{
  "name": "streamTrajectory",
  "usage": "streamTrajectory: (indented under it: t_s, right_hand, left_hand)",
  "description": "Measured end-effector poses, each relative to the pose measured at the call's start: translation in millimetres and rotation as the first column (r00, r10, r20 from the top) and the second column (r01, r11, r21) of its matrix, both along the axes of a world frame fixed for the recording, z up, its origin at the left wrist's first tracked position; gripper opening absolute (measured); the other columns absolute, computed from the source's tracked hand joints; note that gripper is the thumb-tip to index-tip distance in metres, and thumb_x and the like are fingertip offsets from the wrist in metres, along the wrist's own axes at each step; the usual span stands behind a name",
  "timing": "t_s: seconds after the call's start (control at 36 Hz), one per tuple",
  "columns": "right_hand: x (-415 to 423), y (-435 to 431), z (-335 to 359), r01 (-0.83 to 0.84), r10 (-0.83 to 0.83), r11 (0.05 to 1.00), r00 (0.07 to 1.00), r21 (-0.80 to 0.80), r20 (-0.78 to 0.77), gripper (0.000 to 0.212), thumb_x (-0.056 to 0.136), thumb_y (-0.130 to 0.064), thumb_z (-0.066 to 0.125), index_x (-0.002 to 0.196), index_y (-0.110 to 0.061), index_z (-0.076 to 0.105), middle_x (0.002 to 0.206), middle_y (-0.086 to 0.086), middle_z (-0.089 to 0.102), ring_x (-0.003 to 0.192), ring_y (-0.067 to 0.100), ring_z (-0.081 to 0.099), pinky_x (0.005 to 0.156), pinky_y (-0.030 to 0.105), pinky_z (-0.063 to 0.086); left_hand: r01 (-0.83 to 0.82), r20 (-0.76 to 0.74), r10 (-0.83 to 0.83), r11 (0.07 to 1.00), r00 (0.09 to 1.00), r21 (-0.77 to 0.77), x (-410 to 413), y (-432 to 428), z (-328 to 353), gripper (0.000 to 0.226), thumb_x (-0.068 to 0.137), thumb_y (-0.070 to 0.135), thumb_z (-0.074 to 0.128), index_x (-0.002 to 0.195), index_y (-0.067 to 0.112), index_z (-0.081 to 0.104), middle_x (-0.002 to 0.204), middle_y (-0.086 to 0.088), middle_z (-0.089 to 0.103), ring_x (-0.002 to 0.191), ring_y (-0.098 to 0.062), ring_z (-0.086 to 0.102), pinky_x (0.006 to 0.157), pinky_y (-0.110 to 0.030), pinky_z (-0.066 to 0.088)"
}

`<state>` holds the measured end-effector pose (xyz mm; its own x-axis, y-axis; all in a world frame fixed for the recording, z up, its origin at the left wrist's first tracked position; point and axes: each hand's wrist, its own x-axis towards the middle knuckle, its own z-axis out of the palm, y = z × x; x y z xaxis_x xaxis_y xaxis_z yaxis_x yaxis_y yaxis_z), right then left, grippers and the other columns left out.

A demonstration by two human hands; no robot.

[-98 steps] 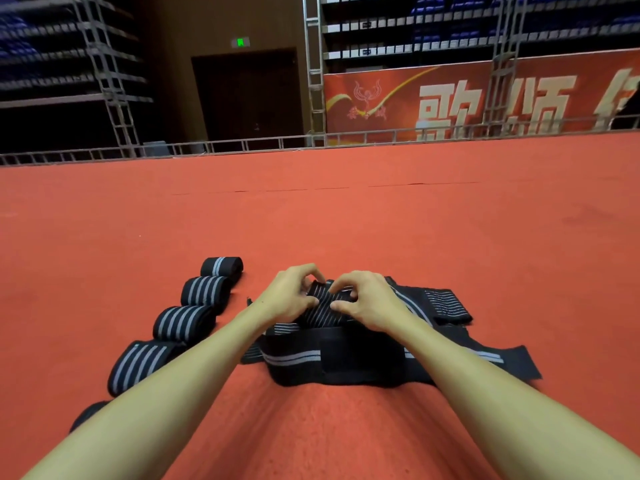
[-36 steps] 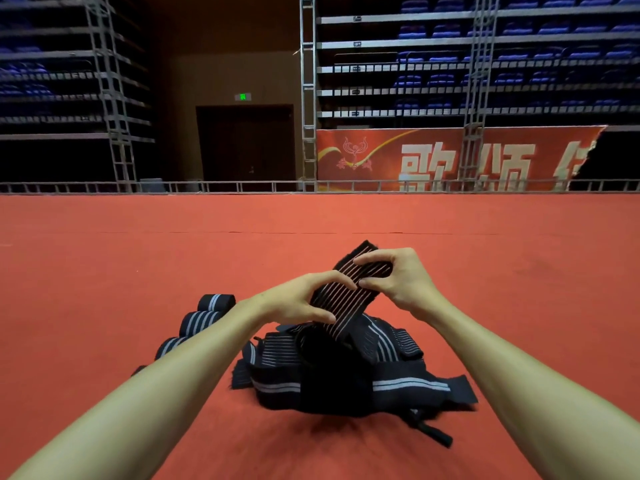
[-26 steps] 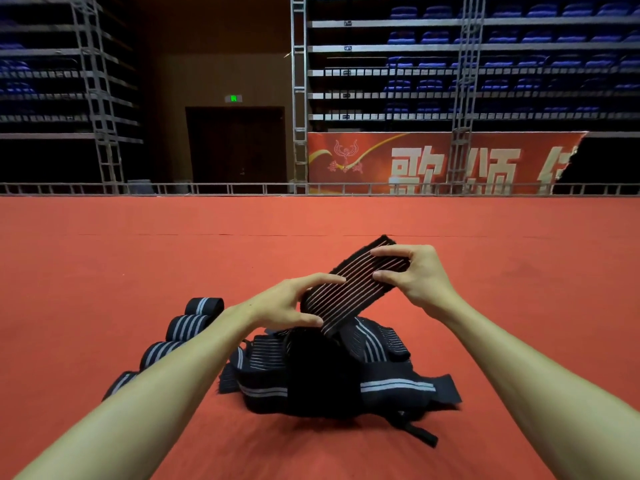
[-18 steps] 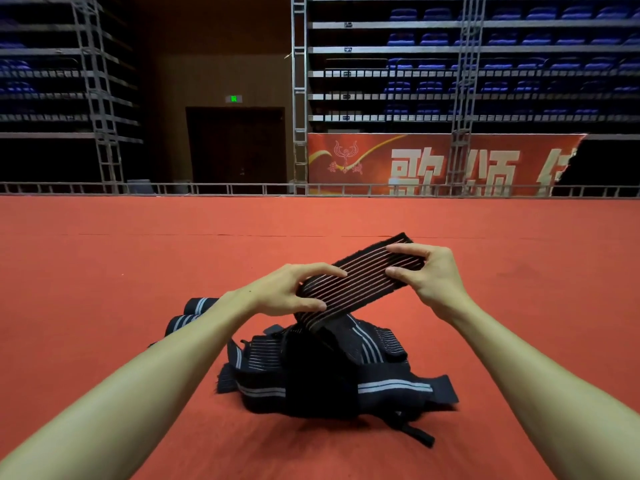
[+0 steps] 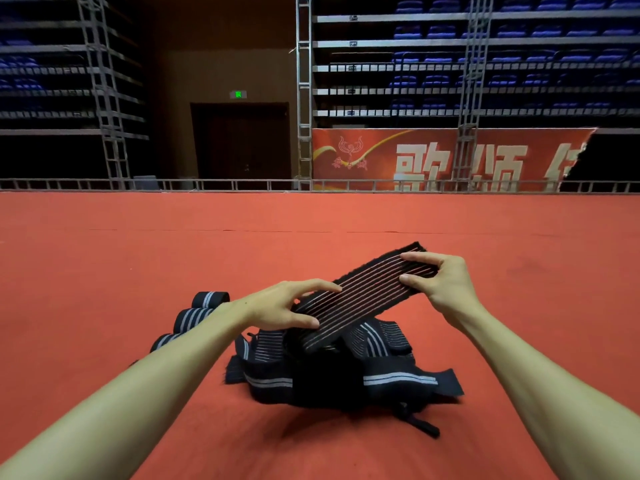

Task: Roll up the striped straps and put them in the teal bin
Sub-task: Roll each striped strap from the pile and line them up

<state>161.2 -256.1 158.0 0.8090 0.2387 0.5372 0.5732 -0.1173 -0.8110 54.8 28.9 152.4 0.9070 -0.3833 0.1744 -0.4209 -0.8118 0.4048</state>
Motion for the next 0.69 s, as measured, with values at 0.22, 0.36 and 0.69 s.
streamTrajectory:
  t_s: [0.22,0.36,0.69]
  right_hand:
    - [-2,-1,-15,0.016,-0.015,0.999,0.999,0.037,-0.039,0.04,0.073,0.007,0.079,0.107,-0.014,0.073,0.091,-0.003,0.071,0.072,-0.001,0.065,0.069,0.012,0.054]
    - [0,-8,-18,0.048,-0.042,0.995,0.997,0.089,-0.063,0.04,0.074,0.009,0.078,0.106,-0.013,0.073,0.094,0.0,0.07,0.077,0.005,0.065,0.07,0.012,0.055]
    - [0,-19,-30,0.079,-0.068,0.991,0.993,0.108,-0.101,0.041,0.073,0.007,0.08,0.103,-0.019,0.073,0.095,0.004,0.073,0.081,0.013,0.068,0.079,0.025,0.058]
  left_hand:
    - [-0.002,0.008,0.001,0.998,1.0,0.058,0,0,11,0.05,0.091,0.024,0.069,0.136,0.037,0.053,0.14,0.017,0.054,0.124,-0.001,0.052,0.106,-0.031,0.042]
    - [0.016,-0.138,0.007,0.987,0.99,0.162,-5,7,-10,0.081,0.083,0.016,0.076,0.144,0.049,0.033,0.148,0.027,0.04,0.134,0.012,0.036,0.104,-0.002,0.026]
    - [-0.022,-0.072,0.03,0.994,0.997,0.11,-20,22,-9,0.068,0.089,0.02,0.07,0.141,0.053,0.039,0.145,0.029,0.044,0.132,0.007,0.042,0.112,-0.03,0.037]
